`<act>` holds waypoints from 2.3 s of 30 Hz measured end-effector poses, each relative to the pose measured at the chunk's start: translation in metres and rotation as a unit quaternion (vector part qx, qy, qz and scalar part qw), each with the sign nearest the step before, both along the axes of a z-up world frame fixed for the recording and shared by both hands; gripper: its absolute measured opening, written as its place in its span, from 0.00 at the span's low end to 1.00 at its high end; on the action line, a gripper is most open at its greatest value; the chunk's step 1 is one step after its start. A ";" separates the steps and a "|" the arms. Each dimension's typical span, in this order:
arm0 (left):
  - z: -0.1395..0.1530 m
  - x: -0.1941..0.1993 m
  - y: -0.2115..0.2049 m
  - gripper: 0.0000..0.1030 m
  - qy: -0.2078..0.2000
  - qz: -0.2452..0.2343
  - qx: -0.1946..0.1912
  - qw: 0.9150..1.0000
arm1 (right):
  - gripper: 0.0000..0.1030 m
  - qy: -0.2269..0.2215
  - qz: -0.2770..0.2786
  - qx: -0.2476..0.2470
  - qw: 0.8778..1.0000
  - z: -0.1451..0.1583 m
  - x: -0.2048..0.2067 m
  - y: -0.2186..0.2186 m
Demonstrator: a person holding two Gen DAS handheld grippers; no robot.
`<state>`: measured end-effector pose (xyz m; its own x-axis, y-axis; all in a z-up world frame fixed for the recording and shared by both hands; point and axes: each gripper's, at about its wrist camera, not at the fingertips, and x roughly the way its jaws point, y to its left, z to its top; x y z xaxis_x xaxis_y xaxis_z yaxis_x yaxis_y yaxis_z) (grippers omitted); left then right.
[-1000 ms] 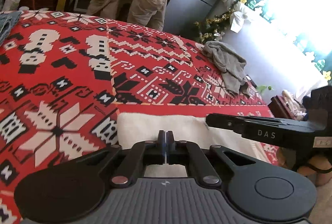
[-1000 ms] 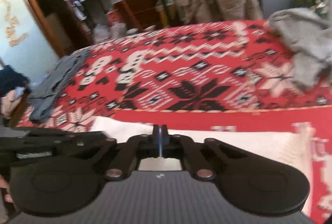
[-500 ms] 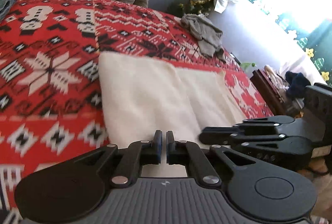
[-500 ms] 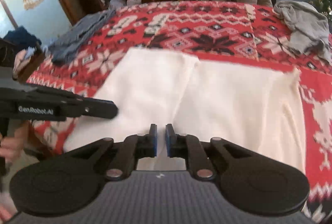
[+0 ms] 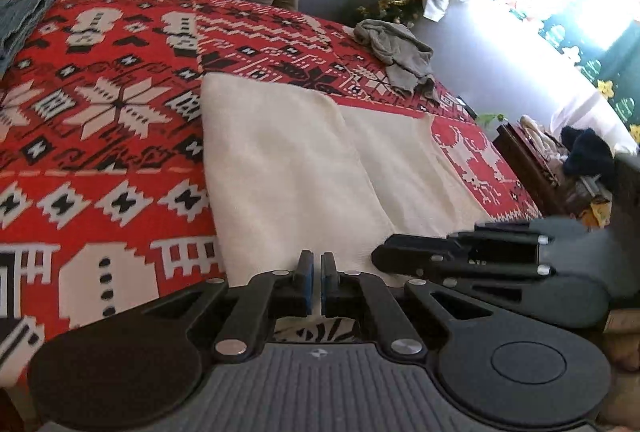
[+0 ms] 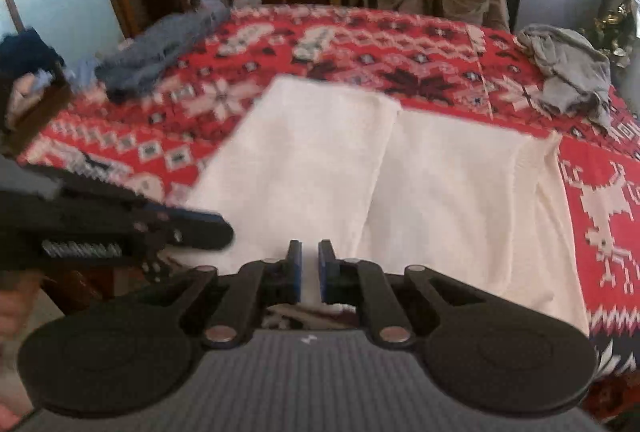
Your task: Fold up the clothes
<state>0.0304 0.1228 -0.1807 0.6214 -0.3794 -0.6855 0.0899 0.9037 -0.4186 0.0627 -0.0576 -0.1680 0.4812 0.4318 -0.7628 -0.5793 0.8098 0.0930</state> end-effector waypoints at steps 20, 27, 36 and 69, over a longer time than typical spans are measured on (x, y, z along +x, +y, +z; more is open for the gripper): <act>0.003 0.000 -0.006 0.03 -0.010 0.019 0.000 1.000 | 0.85 -0.078 -0.129 -0.035 0.988 -0.010 -0.012 -0.007; -0.001 0.000 -0.006 0.06 -0.005 0.020 -0.007 1.000 | 0.99 -0.059 -0.160 -0.027 0.985 -0.025 -0.010 -0.019; 0.013 0.016 -0.016 0.06 -0.034 0.009 0.015 0.999 | 0.99 -0.052 -0.159 -0.014 0.986 -0.026 -0.006 -0.022; 0.022 0.004 0.000 0.09 -0.018 0.005 -0.009 1.000 | 0.99 -0.052 -0.162 -0.013 0.985 -0.027 -0.006 -0.020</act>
<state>0.0340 0.1228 -0.1586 0.6489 -0.3854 -0.6560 0.0964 0.8969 -0.4316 0.0562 -0.0780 -0.1947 0.6672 0.2239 -0.7105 -0.2954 0.9551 0.0236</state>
